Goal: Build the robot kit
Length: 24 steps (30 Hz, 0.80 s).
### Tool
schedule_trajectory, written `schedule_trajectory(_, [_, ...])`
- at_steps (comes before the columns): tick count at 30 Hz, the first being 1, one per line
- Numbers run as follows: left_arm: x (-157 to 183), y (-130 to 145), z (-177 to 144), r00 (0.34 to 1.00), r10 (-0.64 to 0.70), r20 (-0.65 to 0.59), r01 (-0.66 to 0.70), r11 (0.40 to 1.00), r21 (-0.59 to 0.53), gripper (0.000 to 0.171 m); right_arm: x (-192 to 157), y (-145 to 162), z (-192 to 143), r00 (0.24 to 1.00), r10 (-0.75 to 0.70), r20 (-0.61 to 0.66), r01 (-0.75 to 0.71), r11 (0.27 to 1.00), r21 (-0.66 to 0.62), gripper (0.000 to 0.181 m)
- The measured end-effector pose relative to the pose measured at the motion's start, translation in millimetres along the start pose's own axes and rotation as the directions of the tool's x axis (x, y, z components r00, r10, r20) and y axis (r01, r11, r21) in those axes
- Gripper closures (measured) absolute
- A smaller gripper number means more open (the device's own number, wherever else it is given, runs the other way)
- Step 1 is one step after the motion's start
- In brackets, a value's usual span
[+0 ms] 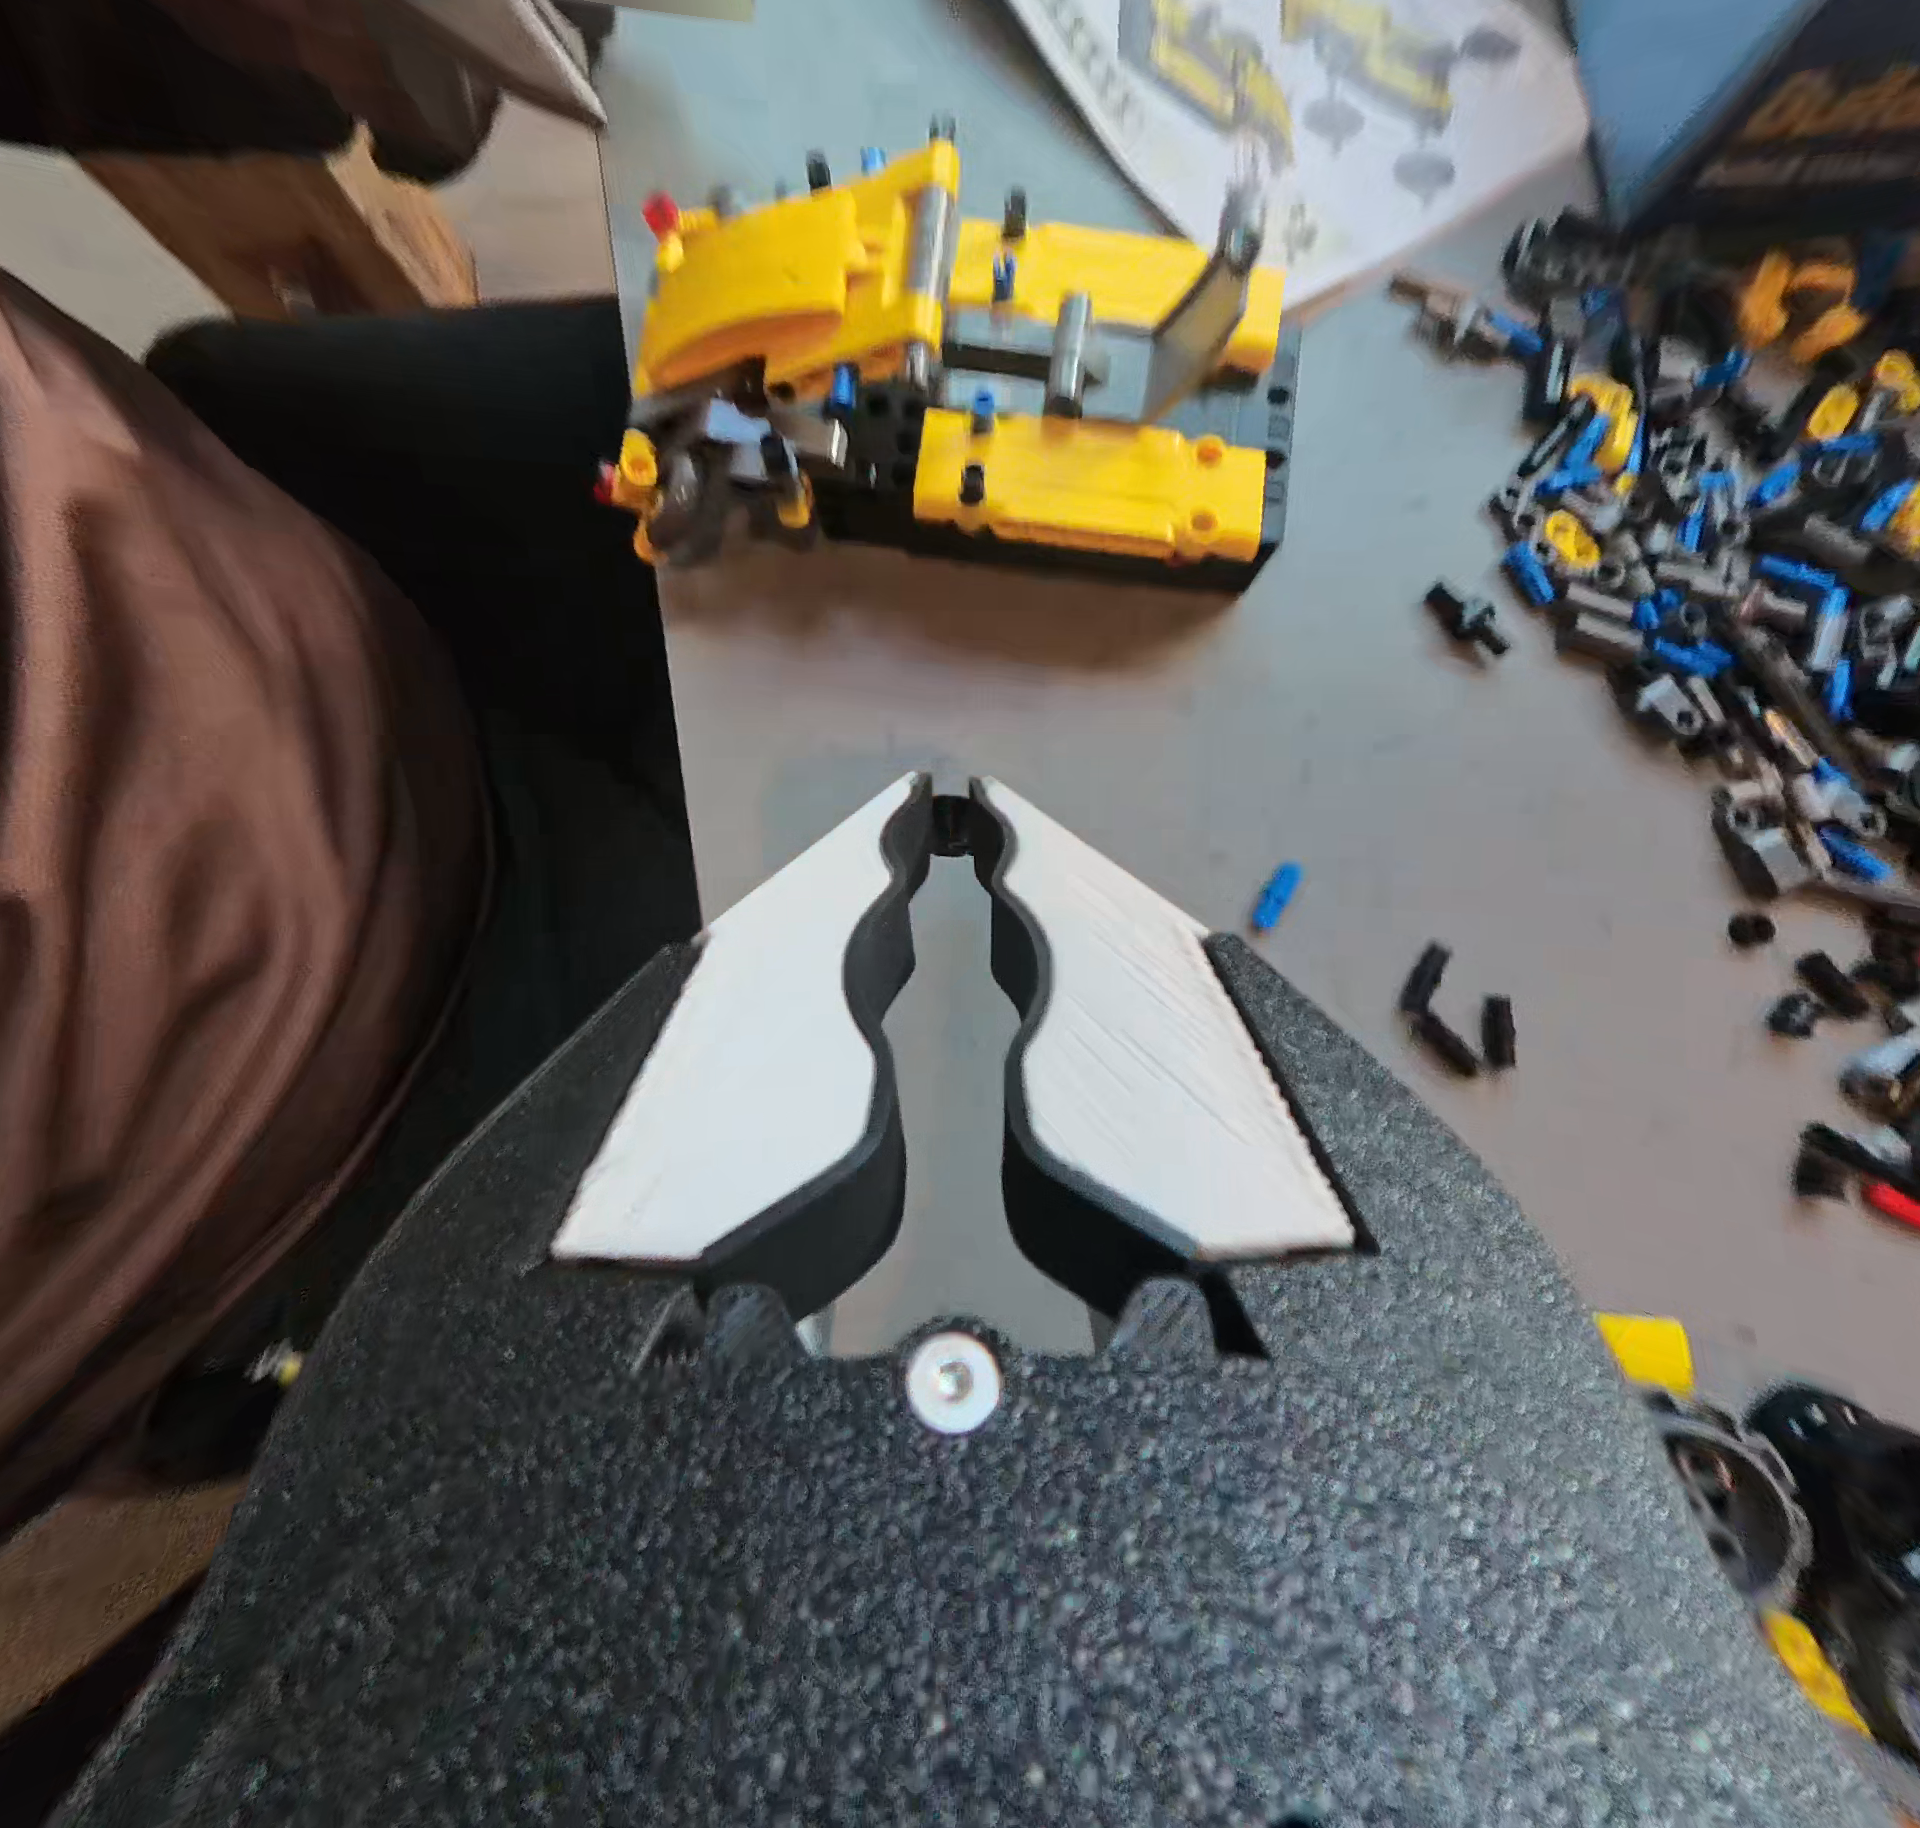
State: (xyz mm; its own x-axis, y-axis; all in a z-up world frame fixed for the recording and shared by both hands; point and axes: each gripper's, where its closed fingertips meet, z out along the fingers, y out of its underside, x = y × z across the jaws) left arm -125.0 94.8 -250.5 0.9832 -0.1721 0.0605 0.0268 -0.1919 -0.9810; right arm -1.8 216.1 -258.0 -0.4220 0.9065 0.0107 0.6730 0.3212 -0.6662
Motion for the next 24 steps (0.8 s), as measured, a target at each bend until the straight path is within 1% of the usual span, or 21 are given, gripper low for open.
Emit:
schedule_trajectory(3, [1.9, 0.4, -0.8, 1.000, -0.009, -0.007, 0.009, 1.000, -0.005, 0.128, 7.7, 22.1, -16.7, 1.000, -0.015, -0.022, 0.010, 0.981, -0.192, 0.178])
schedule_trajectory(7, [4.7, 1.1, -1.8, 1.000, 0.003, -0.010, -0.003, 1.000, -0.016, 0.127, 14.2, 39.1, -32.3, 0.999, -0.026, -0.020, 0.016, 0.912, -0.410, 0.178])
schedule_trajectory(9, [5.4, -0.4, -3.1, 1.000, 0.011, -0.008, -0.011, 1.000, -0.011, 0.127, 12.7, 42.2, -27.8, 1.000, 0.004, 0.003, -0.002, 0.877, -0.480, 0.178])
schedule_trajectory(11, [5.3, -1.5, -4.5, 1.000, 0.017, -0.004, -0.017, 1.000, -0.007, 0.127, 4.9, 45.2, -14.7, 0.998, 0.024, 0.054, 0.009, 0.845, -0.534, 0.178])
schedule_trajectory(13, [3.9, -1.5, -5.7, 1.000, 0.022, 0.003, -0.022, 1.000, -0.008, 0.127, -0.4, 45.2, 1.9, 0.996, 0.024, 0.086, 0.028, 0.832, -0.554, 0.178])
schedule_trajectory(15, [2.1, -1.7, -7.2, 1.000, 0.022, 0.011, -0.022, 1.000, -0.006, 0.127, -2.5, 41.2, 13.0, 0.994, 0.038, 0.102, 0.024, 0.836, -0.549, 0.180])
schedule_trajectory(17, [0.4, -2.4, -8.4, 1.000, 0.019, 0.016, -0.019, 1.000, -0.003, 0.127, 0.7, 32.5, 18.3, 0.995, 0.051, 0.091, 0.003, 0.858, -0.514, 0.181])
schedule_trajectory(24, [3.4, -3.3, -7.7, 1.000, 0.010, -0.002, -0.010, 1.000, 0.001, 0.127, 0.2, 30.8, 22.3, 0.993, 0.061, 0.099, -0.005, 0.873, -0.488, 0.181])
